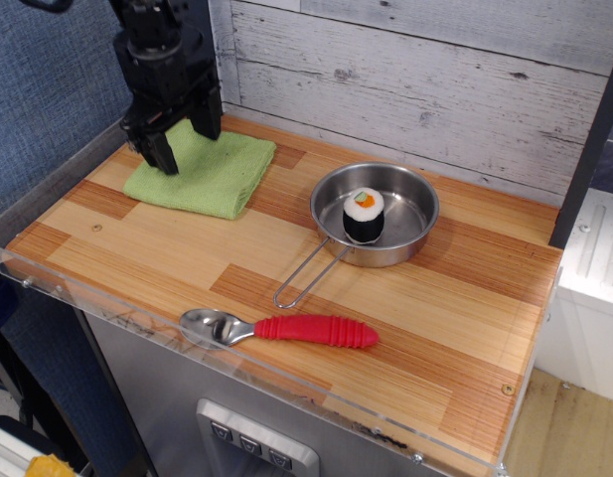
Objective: Move the towel to the upper left corner of counter.
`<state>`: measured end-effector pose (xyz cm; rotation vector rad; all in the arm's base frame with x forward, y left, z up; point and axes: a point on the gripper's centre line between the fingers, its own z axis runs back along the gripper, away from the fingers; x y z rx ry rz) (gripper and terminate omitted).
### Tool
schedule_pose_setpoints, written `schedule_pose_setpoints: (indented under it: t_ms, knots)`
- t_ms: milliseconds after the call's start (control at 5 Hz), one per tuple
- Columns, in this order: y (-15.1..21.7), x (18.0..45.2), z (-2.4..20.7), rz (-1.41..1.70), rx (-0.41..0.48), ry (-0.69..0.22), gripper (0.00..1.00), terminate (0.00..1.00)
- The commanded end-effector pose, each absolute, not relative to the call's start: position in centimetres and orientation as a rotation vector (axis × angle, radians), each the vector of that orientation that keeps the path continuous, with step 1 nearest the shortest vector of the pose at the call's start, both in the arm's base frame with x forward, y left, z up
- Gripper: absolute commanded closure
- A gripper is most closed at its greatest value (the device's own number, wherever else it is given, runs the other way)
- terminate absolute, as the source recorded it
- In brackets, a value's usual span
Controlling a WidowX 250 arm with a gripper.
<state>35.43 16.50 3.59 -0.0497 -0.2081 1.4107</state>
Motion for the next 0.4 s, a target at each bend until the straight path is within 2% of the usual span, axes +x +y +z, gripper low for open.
schedule_pose_setpoints:
  t_ms: [0, 200]
  knots:
    - [17.1, 34.1, 10.5, 1.430, -0.101, -0.345, 0.00, 0.00]
    - [17.2, 32.7, 13.2, 1.451, -0.146, -0.386, 0.00, 0.00]
